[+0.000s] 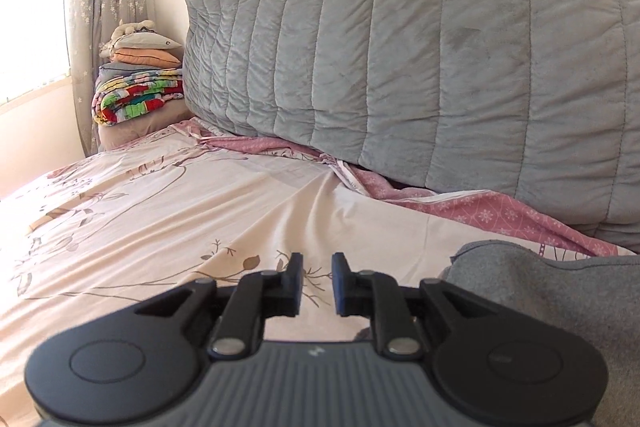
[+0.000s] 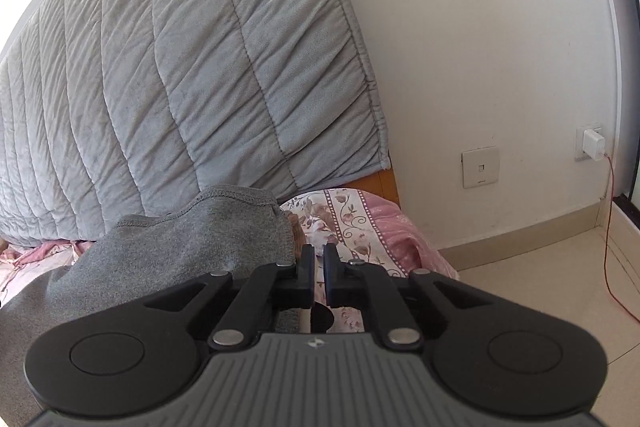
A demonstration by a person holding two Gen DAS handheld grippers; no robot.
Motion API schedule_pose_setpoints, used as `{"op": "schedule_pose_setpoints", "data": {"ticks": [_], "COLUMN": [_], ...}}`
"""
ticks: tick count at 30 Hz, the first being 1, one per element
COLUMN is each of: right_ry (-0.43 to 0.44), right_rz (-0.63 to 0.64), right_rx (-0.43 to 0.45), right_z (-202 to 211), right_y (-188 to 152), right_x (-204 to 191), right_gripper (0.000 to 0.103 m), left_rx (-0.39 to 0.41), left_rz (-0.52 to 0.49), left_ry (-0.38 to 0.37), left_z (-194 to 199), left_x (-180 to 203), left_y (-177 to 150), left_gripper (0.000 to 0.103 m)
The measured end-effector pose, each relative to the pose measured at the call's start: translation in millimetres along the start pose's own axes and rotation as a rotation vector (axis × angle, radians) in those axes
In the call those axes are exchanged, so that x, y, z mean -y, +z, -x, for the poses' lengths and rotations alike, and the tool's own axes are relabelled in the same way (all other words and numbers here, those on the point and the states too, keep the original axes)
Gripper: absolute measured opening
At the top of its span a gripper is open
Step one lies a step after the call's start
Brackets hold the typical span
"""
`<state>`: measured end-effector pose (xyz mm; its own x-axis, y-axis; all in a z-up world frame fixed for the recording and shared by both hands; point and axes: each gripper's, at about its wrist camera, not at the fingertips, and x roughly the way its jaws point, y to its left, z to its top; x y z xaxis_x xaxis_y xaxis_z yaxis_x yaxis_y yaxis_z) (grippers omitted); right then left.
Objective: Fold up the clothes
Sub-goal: 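Lower the sweater onto the brown ruffled blanket stack with both grippers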
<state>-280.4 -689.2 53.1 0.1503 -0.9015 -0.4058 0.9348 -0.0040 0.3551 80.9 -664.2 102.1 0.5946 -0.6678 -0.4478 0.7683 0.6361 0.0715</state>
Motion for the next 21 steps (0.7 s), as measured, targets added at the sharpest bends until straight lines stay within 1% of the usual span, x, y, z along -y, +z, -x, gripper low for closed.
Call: {"op": "schedule_pose_setpoints", "data": {"ticks": [1, 2, 4, 6, 8, 9, 12, 14, 17, 19, 21], "right_ry": [0.019, 0.044, 0.089, 0.107, 0.104, 0.101, 0.107, 0.115, 0.128, 0.146, 0.175], "right_rz": [-0.021, -0.052, -0.113, -0.148, -0.163, -0.166, -0.165, -0.157, -0.129, -0.086, -0.032], "right_rx": [-0.002, -0.007, -0.019, -0.031, -0.036, -0.036, -0.036, -0.035, -0.016, 0.003, 0.012], "right_z": [0.3, 0.2, -0.7, -2.1, -2.4, -2.4, -1.1, 0.9, 6.0, 11.0, 14.9], "right_y": [0.8, 1.3, 1.6, 1.3, 1.0, 1.4, 3.0, 3.6, 4.2, 4.5, 2.5], "right_x": [2.2, 4.5, 8.4, 10.8, 11.5, 11.2, 10.3, 8.1, 2.0, -6.8, -16.7], "right_gripper": [0.008, 0.009, 0.01, 0.01, 0.01, 0.01, 0.012, 0.017, 0.018, 0.021, 0.027], "left_rx": [-0.015, -0.031, -0.069, -0.093, -0.119, -0.132, -0.168, -0.191, -0.225, -0.224, -0.204], "left_rz": [0.067, 0.132, 0.221, 0.257, 0.299, 0.32, 0.409, 0.48, 0.542, 0.519, 0.476], "left_ry": [-0.044, -0.086, -0.156, -0.185, -0.211, -0.223, -0.231, -0.223, -0.207, -0.188, -0.103], "left_z": [2.1, 4.2, 8.5, 13.1, 18.9, 21.6, 26.3, 27.5, 26.1, 25.1, 26.8], "left_x": [-8.8, -17.1, -26.9, -30.7, -36.3, -39.4, -52.9, -61.5, -64.6, -61.7, -56.2], "left_y": [-0.7, -1.4, -5.3, -13.3, -23.5, -28.6, -45.2, -56.1, -65.7, -66.5, -62.1], "left_gripper": [0.033, 0.038, 0.039, 0.041, 0.048, 0.049, 0.058, 0.066, 0.067, 0.067, 0.067]}}
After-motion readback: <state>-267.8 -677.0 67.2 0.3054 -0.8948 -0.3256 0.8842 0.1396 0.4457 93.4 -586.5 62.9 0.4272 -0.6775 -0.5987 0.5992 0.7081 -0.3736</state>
